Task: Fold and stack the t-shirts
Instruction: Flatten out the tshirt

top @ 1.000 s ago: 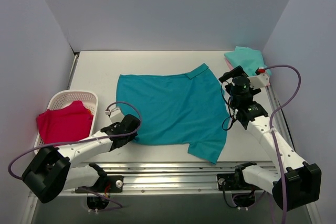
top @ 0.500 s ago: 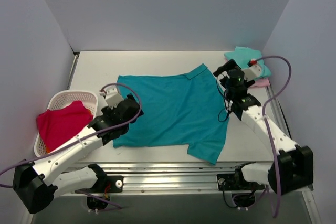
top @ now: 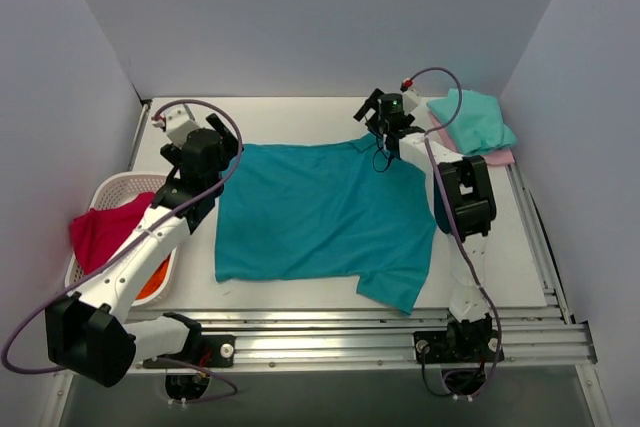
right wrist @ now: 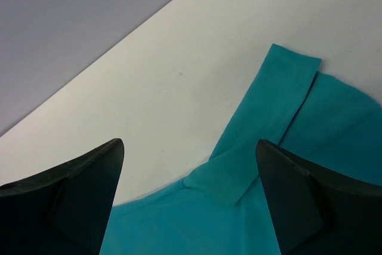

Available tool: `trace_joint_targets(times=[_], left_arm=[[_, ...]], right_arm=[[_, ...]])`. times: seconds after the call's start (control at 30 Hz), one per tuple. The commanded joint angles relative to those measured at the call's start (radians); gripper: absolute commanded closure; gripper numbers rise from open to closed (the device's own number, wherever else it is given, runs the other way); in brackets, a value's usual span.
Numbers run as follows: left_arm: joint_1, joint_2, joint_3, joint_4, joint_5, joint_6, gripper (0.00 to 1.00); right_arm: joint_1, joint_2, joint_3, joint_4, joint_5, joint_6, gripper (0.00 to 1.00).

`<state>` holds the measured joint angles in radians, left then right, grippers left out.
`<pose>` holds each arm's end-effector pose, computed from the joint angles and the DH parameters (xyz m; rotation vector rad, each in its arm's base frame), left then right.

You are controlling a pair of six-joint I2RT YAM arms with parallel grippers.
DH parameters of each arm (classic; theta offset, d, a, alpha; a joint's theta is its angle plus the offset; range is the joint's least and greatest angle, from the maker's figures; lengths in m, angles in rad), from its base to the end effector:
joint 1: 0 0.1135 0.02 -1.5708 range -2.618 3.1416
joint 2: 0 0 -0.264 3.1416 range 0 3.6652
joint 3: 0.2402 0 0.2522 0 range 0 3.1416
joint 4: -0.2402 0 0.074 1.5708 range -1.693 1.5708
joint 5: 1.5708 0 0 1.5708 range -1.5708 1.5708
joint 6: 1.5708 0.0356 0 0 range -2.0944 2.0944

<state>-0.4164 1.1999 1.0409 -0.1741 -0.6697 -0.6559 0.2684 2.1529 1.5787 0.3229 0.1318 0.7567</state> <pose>0.2577 -0.0898 0.3467 -0.6498 1.7124 -0.1150 0.4923 0.1305 0.2242 0.5419 1.7814 0.6004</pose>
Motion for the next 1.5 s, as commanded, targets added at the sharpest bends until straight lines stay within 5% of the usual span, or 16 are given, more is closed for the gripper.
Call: trace_joint_targets(times=[0.0, 0.27, 1.47], left_arm=[[0.033, 0.041, 0.047, 0.110, 0.088, 0.058, 0.06], [0.102, 0.113, 0.062, 0.145, 0.171, 0.073, 0.06], [0.131, 0.196, 0.038, 0.209, 0.231, 0.053, 0.06]], right_arm=[[0.003, 0.076, 0.135, -0.021, -0.058, -0.010, 0.12], [0.000, 0.150, 0.214, -0.071, -0.037, 0.003, 0.13], [-0.009, 0.039, 0.043, -0.076, 0.035, -0.005, 0.13]])
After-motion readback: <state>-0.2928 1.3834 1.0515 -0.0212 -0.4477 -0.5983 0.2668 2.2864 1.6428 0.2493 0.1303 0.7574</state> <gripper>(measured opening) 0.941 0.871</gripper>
